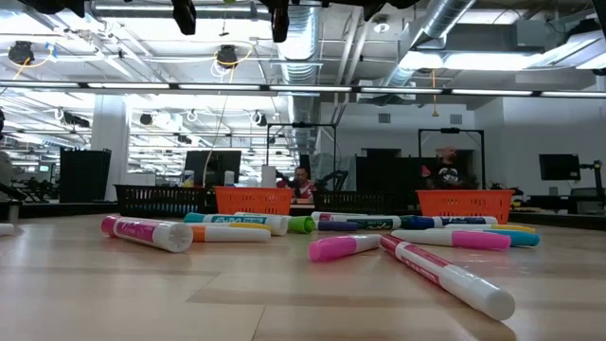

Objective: Pick & Place Markers
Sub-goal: Put the light green highlighter pen into the left black bin

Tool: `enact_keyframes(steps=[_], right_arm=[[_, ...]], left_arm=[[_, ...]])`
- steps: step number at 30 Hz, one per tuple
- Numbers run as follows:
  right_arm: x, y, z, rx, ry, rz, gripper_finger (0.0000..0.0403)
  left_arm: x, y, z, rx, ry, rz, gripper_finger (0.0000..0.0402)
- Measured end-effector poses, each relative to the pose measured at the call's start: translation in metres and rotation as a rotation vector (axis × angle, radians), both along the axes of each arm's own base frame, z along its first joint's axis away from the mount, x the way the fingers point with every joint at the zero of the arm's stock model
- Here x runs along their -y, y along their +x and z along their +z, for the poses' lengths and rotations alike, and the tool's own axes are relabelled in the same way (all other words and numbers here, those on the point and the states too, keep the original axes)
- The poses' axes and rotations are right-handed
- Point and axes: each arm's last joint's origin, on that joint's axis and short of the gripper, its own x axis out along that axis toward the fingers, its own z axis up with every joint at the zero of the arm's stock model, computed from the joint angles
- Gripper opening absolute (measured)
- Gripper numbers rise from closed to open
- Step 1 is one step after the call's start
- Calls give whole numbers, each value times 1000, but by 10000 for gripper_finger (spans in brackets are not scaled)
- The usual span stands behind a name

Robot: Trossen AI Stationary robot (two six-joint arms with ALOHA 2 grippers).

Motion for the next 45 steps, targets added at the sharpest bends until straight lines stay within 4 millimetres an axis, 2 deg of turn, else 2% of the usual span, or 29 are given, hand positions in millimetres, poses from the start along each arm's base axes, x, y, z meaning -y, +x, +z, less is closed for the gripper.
enact_keyframes(steps=[10, 16, 21, 27, 37, 42, 45], right_arm=[[6, -2, -3, -31, 13, 73, 137], [20, -5, -5, -72, 77, 181, 161], [32, -9, -6, -86, 91, 242, 163], [40, -14, 1, -72, 101, 225, 153], [22, -9, 2, -59, 71, 181, 146], [13, -8, 3, -42, 56, 166, 143], [13, -7, 2, -48, 57, 144, 137]], left_arm=[[-3, -2, 2, 17, 26, 20, 66], [-11, -8, 1, -18, 104, 68, 67], [-19, -14, -4, -100, 109, 105, 67], [-22, -19, -4, -113, 133, 134, 67], [-25, -19, 2, -48, 136, 207, 60], [-25, -17, 2, -40, 140, 186, 9], [-25, -15, 1, -45, 128, 180, 5]])
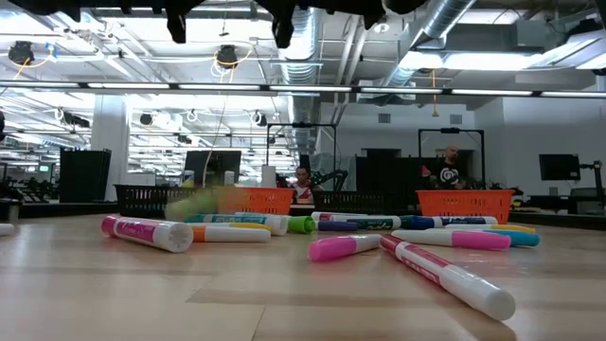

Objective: Pick & Place Markers
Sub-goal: Put the light green highlighter pen into the left black bin

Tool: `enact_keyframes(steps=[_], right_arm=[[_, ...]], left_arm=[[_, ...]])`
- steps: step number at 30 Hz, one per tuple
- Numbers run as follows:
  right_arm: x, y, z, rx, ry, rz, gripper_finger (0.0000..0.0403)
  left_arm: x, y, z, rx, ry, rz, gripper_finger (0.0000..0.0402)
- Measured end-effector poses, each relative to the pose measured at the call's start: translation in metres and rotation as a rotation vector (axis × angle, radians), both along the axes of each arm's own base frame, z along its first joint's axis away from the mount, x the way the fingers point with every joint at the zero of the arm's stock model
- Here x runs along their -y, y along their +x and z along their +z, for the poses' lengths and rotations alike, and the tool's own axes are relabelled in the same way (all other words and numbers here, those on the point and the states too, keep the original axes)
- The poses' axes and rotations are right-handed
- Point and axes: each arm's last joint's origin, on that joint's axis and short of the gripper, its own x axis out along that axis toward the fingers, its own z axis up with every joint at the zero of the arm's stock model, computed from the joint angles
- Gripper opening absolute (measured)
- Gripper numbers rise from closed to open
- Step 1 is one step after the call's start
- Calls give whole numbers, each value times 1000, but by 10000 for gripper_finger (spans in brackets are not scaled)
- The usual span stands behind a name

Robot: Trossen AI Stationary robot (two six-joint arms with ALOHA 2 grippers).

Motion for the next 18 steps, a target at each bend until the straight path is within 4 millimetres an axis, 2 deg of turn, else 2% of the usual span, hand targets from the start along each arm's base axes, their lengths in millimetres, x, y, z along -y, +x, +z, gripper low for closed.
enact_keyframes(steps=[18], right_arm=[[-12, 0, -12, -90, -53, 42, 122]], left_arm=[[2, 0, -1, -14, -43, -64, 4]])
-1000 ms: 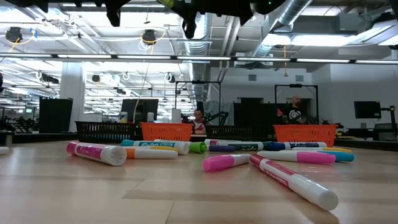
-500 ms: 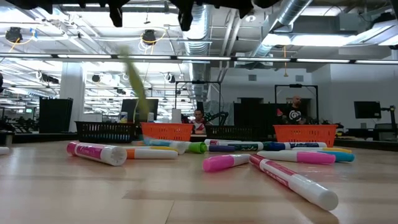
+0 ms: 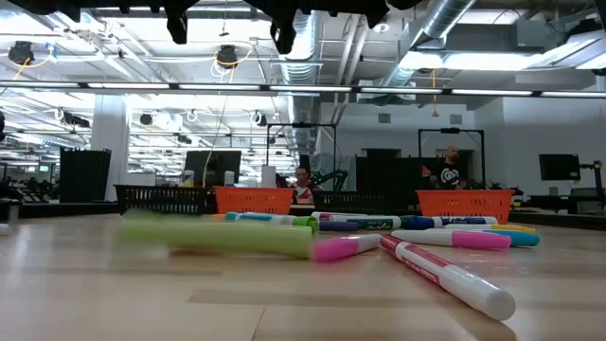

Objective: Pick & Place Markers
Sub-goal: Put the light green highlighter pen into the left black bin

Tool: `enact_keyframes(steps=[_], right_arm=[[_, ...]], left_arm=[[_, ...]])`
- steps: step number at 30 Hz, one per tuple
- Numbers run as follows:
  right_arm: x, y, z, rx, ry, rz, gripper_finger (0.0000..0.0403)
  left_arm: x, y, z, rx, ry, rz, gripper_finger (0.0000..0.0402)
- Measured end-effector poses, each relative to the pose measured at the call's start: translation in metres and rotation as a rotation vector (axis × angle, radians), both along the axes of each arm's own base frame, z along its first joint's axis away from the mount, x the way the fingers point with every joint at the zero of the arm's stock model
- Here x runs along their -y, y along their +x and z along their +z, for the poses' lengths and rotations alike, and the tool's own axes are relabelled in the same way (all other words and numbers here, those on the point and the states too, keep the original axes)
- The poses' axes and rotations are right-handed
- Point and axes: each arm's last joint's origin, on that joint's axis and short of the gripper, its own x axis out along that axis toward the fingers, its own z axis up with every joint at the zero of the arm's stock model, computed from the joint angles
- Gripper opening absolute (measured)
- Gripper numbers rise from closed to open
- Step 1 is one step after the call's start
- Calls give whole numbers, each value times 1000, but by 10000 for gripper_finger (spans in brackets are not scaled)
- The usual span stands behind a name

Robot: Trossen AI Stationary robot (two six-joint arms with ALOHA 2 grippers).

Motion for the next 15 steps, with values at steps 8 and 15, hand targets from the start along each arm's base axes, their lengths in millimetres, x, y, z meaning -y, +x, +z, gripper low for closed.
enact_keyframes(steps=[8, 15], right_arm=[[-17, -1, -7, -47, -45, 68, 122], [-45, -8, -20, -156, -71, 255, 122]], left_arm=[[1, 0, -1, -10, -27, -51, 5], [3, 1, -5, -52, -76, -99, 9]])
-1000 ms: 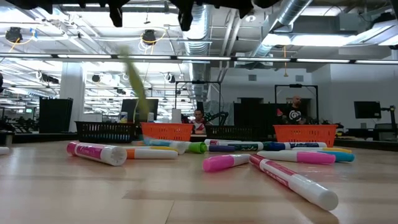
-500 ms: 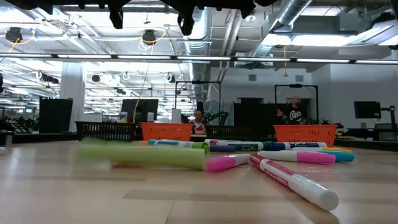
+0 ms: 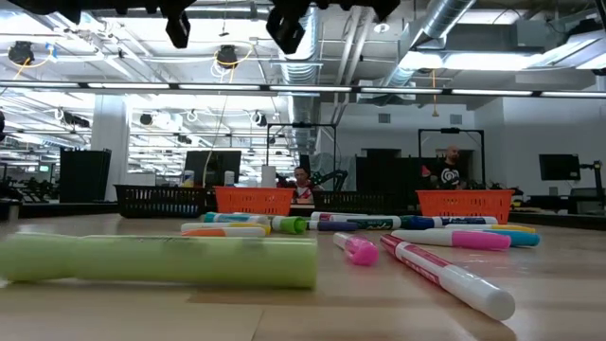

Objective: Pick & Place Markers
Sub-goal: Put the light green highlighter pen into the left black bin

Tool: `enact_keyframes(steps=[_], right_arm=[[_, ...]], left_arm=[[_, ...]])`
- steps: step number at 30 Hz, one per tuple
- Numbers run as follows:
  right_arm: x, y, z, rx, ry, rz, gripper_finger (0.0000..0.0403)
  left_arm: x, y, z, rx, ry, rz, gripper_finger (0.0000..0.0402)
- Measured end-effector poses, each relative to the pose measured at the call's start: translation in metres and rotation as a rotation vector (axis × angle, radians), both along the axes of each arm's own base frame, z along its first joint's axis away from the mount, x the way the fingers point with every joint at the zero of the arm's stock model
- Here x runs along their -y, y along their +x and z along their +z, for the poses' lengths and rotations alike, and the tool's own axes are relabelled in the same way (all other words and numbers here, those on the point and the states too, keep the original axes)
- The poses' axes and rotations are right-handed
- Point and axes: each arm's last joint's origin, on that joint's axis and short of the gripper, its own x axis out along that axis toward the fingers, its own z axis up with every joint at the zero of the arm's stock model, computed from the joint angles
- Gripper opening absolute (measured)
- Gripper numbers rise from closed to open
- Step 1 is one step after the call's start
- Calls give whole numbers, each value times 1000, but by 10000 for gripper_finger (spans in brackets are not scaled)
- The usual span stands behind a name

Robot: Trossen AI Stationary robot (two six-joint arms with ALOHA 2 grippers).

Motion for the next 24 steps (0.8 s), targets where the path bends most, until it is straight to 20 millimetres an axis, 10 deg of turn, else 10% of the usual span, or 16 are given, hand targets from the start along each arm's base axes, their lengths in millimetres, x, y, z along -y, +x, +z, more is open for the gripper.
enact_keyframes(steps=[11, 24], right_arm=[[-68, -16, -14, -143, -52, 168, 121], [-126, -31, -16, -136, -164, 129, 159]], left_arm=[[9, 1, -8, -86, -45, -99, 20], [19, 2, -14, -154, -77, -151, 160]])
